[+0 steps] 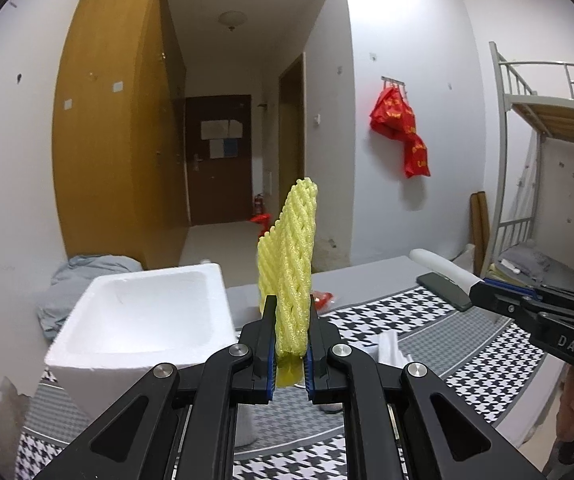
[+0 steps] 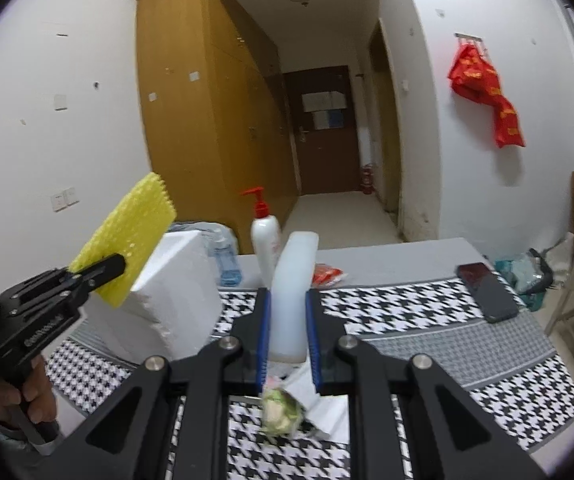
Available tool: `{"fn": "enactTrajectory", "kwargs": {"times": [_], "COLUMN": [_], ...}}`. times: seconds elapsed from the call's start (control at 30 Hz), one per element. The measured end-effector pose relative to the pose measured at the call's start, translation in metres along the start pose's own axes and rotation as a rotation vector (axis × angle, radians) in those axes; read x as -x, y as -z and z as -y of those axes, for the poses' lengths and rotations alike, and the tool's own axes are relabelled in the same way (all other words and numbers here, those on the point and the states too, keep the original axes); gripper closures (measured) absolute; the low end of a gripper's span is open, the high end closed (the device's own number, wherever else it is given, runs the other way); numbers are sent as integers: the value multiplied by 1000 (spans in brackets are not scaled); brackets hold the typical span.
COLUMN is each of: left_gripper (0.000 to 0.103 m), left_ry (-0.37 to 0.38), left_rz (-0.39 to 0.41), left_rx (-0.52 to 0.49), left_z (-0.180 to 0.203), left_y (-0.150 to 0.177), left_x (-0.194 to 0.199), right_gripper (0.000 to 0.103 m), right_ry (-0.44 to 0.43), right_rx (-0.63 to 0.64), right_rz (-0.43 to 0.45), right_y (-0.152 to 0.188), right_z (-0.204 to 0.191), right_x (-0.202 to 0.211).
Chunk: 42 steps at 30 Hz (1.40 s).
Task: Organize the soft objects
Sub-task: 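Carry both items to the white foam box and release the yellow net inside with the left gripper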
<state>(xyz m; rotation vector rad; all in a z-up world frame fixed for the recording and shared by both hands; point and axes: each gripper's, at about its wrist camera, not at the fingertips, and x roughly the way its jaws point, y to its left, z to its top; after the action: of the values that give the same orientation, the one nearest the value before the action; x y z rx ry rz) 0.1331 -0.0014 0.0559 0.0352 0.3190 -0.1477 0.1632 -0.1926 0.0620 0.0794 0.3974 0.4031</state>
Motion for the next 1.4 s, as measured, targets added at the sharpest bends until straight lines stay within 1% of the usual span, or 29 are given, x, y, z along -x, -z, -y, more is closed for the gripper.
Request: {"fn": "enactTrajectory", "kwargs": {"times": [0.27,0.43,0.63,0.73,1.03,1.13,1.2,1.27,1.3,1.33,1.37,1.4], "left_gripper": [92,92,92,92,92,92,92,90,82,63,51,30], "left_ry": [-74,-120,-150,-150,-160,-142,-120,-132,-139,-137,-136,-141], "left_rz": [20,7,-21,-43,-99,-115,-128,-137,-142,-142,-140,-128], "left_rx": [31,43,53,72,88,101,87,84,85,88,98,113], "left_z": [-23,-37,-55,-65,-88,-98,-99,-102,-104,-105,-107,-110], "left_y": [-9,-9,-8,-7,-8,-8,-6,-5,-4,-4,-4,-3], "left_x": [8,7,3,-2,-22,-30,-36,-40,-42,-43,-43,-40], "right_gripper": [83,83,83,83,83,83,83,83,83,83,83,83], "right_ry": [-67,-118,-169,-189,-231,-227,-223,-215,-212,-208,-207,-204], "right_rx": [47,71,94,106,132,138,137,137,137,137,136,135], "right_rz": [-3,-2,-19,-29,-53,-60,-62,-67,-67,-67,-67,-69], "right_y": [-13,-20,-23,-22,-24,-25,-25,-25,-25,-25,-25,-26], "right_z": [-25,-41,-61,-72,-96,-101,-102,-103,-103,-103,-104,-105], "right_x": [-15,-26,-40,-47,-67,-73,-76,-79,-79,-80,-81,-82]}}
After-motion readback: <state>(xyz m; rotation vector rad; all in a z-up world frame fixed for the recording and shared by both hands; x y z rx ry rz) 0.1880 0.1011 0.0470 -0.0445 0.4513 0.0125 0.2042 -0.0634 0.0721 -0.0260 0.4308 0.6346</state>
